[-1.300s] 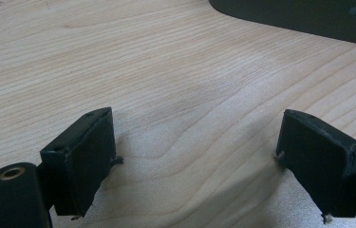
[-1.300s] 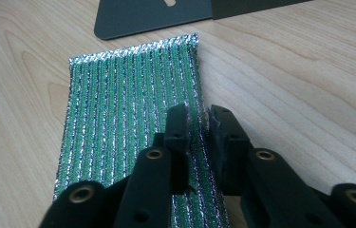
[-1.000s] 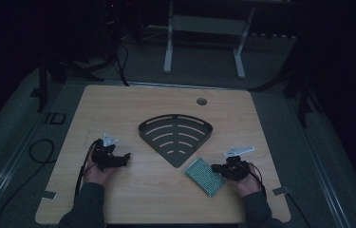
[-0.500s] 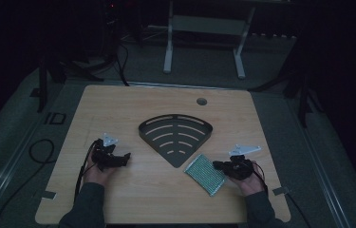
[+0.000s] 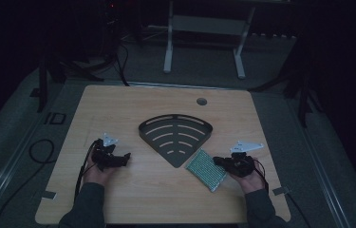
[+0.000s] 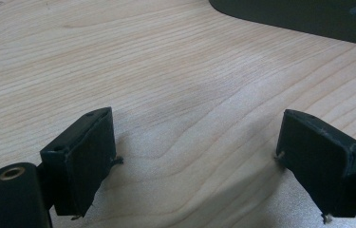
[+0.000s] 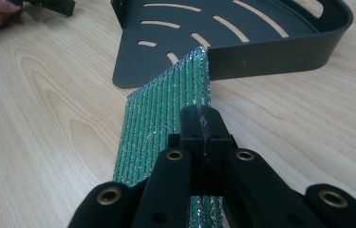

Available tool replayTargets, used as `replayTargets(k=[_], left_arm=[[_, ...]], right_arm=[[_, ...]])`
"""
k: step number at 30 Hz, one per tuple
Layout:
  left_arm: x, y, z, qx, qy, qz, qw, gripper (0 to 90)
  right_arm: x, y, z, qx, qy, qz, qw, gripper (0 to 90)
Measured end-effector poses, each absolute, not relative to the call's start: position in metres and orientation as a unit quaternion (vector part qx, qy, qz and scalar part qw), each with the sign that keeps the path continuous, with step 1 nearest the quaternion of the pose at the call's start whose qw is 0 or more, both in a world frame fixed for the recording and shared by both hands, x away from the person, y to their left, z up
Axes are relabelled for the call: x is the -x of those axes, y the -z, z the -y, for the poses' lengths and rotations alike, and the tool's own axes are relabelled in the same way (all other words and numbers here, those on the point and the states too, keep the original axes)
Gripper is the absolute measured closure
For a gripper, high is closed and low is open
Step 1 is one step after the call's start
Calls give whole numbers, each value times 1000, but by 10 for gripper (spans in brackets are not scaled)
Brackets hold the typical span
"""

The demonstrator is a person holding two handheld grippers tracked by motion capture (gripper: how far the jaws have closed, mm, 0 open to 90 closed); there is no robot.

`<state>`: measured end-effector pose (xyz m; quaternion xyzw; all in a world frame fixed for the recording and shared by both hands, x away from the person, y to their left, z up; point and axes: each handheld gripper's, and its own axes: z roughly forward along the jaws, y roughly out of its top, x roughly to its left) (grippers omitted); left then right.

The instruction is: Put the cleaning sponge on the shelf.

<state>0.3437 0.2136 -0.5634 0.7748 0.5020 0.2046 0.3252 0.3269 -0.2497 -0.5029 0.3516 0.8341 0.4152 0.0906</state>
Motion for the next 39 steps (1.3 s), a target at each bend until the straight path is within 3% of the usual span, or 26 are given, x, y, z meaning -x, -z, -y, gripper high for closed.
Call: replayTargets(k=[39], left_arm=[[-344,563,-214,-775,-204,-502,325,130]], right_arm=[[-361,467,238,-332,-451,-822,104,900]])
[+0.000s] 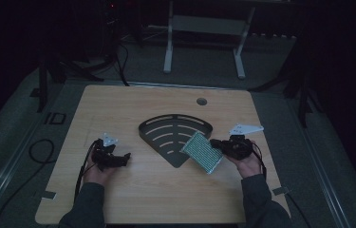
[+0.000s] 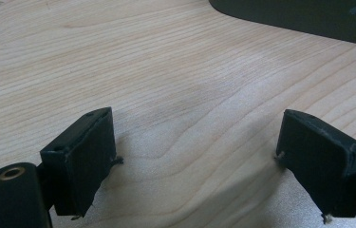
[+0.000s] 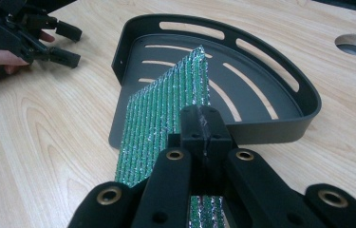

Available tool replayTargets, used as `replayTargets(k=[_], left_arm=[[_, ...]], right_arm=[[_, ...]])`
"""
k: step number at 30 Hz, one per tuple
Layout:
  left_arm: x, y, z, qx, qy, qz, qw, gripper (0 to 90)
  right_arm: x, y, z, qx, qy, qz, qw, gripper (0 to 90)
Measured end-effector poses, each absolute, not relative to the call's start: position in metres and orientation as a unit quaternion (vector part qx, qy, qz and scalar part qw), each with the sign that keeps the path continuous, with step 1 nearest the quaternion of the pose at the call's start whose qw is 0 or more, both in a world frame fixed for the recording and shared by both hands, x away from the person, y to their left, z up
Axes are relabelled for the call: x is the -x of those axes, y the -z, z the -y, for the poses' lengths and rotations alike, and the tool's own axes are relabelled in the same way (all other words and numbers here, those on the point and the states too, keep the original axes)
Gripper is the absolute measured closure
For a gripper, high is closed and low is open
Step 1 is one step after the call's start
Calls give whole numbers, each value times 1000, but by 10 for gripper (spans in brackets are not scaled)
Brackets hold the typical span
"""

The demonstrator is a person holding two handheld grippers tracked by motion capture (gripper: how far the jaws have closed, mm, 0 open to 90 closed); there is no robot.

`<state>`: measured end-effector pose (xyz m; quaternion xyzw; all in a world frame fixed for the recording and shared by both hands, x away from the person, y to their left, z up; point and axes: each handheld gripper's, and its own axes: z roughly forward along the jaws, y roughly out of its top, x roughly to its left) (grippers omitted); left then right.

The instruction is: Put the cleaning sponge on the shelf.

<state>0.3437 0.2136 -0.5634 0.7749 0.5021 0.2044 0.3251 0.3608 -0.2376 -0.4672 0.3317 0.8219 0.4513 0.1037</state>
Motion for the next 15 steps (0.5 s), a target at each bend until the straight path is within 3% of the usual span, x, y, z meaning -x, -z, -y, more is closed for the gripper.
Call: replayTargets(k=[15], left_arm=[[-344,563,-213,-774,-205,-503,326,131]], right_arm=[[-378,458,236,-326,-448,-825,115,900]])
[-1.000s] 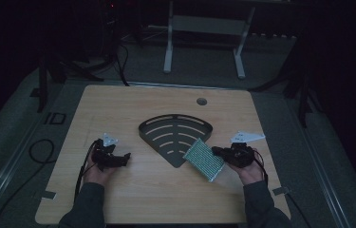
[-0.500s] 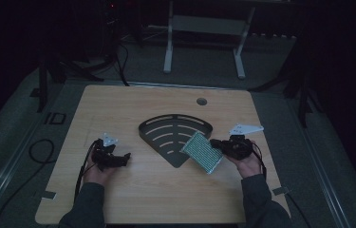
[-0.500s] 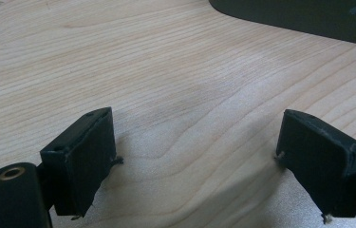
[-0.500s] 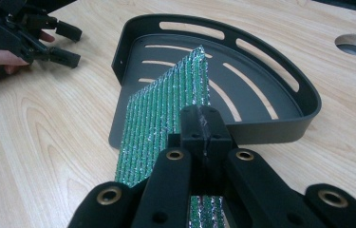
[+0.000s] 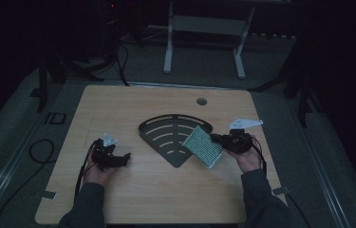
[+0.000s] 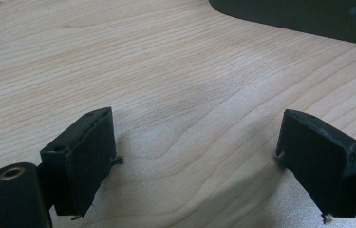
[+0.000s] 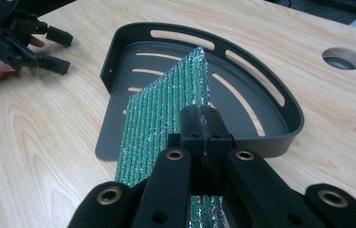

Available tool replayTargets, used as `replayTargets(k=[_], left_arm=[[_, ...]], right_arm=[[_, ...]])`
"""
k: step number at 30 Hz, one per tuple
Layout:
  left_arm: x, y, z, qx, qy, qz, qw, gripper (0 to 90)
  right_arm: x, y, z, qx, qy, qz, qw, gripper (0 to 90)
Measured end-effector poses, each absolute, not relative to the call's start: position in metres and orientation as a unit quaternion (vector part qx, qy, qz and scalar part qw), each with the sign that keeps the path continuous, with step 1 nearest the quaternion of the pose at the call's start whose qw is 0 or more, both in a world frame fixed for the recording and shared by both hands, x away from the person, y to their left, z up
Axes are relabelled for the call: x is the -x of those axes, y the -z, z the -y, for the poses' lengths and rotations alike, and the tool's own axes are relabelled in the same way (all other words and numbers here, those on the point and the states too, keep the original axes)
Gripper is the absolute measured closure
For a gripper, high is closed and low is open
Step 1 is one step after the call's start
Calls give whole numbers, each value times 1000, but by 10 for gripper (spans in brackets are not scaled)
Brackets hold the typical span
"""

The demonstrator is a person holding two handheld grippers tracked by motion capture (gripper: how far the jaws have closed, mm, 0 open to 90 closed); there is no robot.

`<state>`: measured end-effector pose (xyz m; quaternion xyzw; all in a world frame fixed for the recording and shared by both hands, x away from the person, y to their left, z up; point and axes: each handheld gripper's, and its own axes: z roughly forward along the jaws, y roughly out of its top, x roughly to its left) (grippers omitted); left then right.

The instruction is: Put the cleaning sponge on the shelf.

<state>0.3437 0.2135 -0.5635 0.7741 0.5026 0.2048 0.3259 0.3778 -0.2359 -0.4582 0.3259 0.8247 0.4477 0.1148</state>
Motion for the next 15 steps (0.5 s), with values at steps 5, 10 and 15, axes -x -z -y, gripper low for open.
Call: replayTargets(k=[5,10,15], left_arm=[[-344,564,-213,-774,-205,-503,326,130],[-344,563,-213,-774,-205,-503,326,130],[-344,563,-214,-775,-205,-502,325,131]], right_arm=[[-384,454,234,-321,-451,-824,120,900],[-390,452,232,-320,-457,-821,121,900],[-396,451,231,-320,-464,-818,120,900]])
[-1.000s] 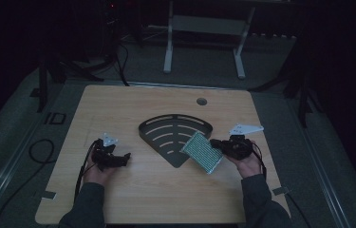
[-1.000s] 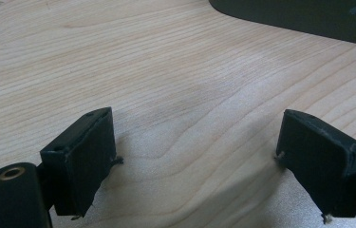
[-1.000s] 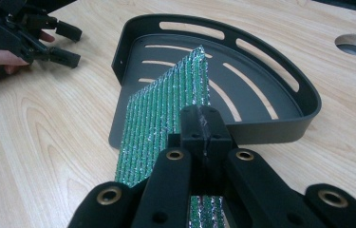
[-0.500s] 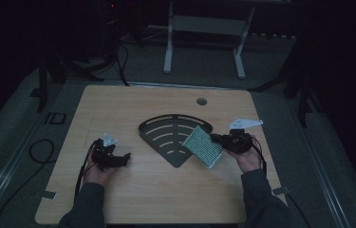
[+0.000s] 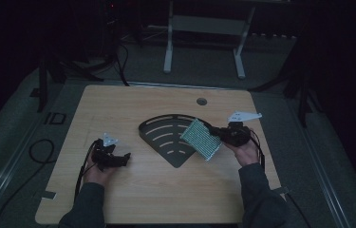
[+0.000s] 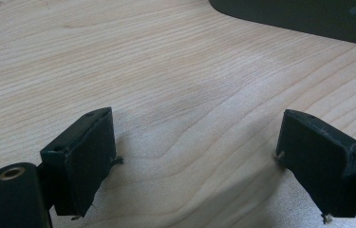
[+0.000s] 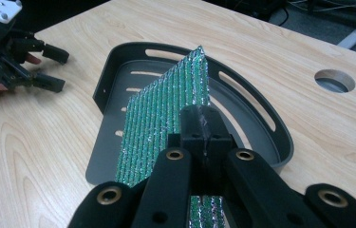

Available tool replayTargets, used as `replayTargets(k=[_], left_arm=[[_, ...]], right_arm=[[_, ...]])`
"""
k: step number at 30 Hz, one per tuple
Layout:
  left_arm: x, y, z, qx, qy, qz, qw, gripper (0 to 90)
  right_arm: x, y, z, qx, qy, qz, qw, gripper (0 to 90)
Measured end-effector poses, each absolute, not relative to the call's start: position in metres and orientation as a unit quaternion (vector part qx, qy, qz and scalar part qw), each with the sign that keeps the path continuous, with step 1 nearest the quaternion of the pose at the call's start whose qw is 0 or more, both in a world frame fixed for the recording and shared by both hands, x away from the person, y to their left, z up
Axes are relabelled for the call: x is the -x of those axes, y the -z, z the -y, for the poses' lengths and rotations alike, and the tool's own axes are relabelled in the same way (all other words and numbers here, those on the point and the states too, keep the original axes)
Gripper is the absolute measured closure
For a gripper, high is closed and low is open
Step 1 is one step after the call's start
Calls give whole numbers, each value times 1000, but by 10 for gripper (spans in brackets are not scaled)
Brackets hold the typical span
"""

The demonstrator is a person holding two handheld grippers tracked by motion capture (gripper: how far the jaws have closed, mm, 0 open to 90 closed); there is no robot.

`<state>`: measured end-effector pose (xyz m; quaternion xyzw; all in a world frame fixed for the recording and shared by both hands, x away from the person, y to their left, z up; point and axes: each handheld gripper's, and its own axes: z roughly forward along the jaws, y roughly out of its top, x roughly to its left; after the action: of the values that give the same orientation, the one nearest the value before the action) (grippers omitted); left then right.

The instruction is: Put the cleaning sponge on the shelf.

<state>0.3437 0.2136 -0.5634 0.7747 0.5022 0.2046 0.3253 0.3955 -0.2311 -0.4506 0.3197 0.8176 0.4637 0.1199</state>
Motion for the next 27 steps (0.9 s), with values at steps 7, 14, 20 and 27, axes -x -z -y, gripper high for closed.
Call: replayTargets(k=[7,14,20,27], left_arm=[[-344,563,-214,-775,-205,-502,325,131],[-344,563,-214,-775,-205,-502,325,130],[-344,563,-214,-774,-205,-502,326,130],[-344,563,-213,-774,-204,-503,326,131]], right_arm=[[-402,453,228,-318,-473,-813,118,900],[-409,457,221,-315,-474,-814,115,900],[-413,453,218,-311,-476,-814,117,900],[-420,449,218,-307,-480,-813,120,900]])
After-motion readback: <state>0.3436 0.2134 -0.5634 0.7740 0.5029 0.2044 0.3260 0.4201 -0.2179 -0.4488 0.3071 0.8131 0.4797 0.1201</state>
